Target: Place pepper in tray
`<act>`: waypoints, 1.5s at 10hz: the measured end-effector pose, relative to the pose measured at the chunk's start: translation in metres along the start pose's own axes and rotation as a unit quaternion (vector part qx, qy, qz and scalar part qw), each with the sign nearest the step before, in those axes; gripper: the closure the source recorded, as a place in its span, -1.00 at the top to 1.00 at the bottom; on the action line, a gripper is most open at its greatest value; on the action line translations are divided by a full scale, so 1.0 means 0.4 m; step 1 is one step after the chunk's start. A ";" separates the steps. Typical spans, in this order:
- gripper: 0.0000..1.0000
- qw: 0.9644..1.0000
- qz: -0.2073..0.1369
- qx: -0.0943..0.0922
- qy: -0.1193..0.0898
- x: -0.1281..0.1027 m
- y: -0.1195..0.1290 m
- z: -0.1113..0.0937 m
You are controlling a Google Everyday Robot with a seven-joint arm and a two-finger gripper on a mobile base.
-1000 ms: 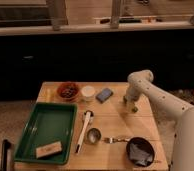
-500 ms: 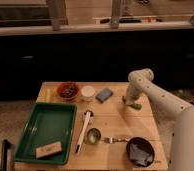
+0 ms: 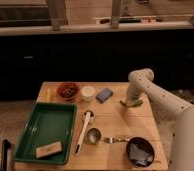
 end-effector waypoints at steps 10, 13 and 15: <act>0.50 1.000 0.001 0.000 0.001 0.005 0.000 0.000; 0.60 1.000 -0.008 0.002 -0.005 0.021 0.003 0.001; 0.60 1.000 -0.016 0.006 -0.015 0.022 -0.001 0.000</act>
